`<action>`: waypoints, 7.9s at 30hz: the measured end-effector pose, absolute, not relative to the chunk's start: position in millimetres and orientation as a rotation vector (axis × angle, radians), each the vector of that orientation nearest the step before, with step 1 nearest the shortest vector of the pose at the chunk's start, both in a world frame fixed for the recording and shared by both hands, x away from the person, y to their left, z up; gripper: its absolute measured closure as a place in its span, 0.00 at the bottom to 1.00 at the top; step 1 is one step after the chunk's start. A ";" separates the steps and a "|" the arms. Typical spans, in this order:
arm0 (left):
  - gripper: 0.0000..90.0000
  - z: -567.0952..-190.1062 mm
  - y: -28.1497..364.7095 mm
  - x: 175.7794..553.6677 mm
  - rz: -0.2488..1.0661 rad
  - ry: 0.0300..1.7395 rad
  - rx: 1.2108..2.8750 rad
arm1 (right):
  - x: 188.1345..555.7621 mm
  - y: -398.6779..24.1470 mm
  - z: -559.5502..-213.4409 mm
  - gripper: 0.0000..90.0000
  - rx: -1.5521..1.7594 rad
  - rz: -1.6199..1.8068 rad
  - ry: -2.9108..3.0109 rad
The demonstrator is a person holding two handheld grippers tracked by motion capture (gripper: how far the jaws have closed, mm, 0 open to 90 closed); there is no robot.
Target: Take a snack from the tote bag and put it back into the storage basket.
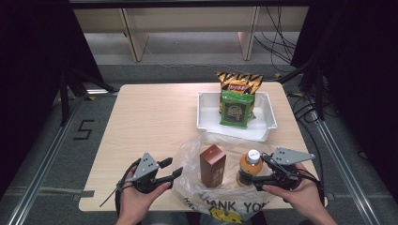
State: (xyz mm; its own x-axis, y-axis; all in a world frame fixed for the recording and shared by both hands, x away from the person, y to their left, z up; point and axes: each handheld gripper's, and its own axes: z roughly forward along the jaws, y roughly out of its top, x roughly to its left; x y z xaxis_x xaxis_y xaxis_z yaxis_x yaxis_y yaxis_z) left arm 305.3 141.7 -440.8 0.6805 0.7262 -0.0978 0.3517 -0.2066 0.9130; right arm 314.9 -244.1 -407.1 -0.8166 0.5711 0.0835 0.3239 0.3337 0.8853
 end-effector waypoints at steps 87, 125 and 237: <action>0.53 -438.8 142.8 305.7 0.440 0.850 1.781 | 354.8 -259.3 -314.1 0.35 0.890 1.611 2.075; 0.53 -437.7 145.6 305.9 0.450 0.858 1.783 | 424.9 -275.1 -315.8 0.35 0.979 1.539 2.007; 0.52 -440.1 143.7 306.5 0.432 0.872 1.773 | 493.4 -299.8 -417.7 0.32 1.177 1.108 2.138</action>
